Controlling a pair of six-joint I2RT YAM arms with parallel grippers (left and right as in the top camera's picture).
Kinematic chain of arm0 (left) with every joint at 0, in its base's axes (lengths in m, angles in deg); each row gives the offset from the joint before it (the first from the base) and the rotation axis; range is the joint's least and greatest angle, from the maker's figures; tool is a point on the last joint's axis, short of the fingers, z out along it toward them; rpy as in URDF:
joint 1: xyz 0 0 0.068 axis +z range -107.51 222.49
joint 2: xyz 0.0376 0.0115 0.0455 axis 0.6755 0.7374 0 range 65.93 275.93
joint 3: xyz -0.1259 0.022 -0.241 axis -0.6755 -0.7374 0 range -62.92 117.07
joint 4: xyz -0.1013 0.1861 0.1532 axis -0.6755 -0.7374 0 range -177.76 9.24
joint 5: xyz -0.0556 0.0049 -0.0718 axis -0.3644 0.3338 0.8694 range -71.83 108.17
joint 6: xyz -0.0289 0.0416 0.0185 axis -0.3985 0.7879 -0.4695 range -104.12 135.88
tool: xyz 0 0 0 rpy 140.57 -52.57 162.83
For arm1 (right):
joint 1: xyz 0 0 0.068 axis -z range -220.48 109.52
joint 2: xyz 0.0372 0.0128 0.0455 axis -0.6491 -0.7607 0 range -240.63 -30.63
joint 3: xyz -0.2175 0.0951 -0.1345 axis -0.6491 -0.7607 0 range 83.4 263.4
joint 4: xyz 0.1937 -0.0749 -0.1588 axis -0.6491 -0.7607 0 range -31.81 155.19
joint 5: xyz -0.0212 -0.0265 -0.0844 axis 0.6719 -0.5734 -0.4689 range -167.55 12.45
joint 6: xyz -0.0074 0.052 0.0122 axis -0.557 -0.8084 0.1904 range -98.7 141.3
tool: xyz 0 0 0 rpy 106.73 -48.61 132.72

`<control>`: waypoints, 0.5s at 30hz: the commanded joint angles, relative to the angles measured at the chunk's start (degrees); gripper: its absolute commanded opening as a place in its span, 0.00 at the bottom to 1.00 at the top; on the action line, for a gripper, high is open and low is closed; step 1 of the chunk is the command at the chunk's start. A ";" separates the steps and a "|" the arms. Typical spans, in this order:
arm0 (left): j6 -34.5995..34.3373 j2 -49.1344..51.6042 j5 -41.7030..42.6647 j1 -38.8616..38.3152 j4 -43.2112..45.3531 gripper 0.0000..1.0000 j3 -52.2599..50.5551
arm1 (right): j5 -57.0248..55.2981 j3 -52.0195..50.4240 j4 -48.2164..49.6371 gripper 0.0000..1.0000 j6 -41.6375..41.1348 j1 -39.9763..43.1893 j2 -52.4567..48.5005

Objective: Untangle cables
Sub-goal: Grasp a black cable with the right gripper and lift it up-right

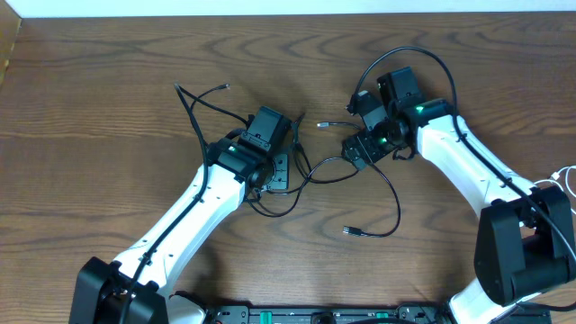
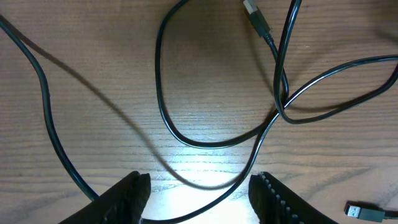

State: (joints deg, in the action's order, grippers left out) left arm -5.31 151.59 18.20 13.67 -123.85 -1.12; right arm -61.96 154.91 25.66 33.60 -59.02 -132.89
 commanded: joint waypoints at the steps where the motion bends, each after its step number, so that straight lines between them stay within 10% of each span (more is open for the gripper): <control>1: -0.50 0.00 -0.70 0.13 -0.22 0.56 0.24 | 0.24 -0.42 1.49 0.94 -3.72 -1.68 0.87; 7: -18.08 -0.02 -21.81 1.49 -10.54 0.38 0.26 | 1.27 -0.44 6.67 0.94 -13.84 -5.88 0.87; 15: -20.09 0.00 -16.92 7.43 -11.50 0.47 0.26 | 1.16 -0.44 13.51 0.94 -22.10 -11.63 0.87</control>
State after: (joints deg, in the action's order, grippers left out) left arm -22.16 151.59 1.70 19.49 -134.85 -1.15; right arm -61.30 154.84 37.98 16.59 -68.55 -132.89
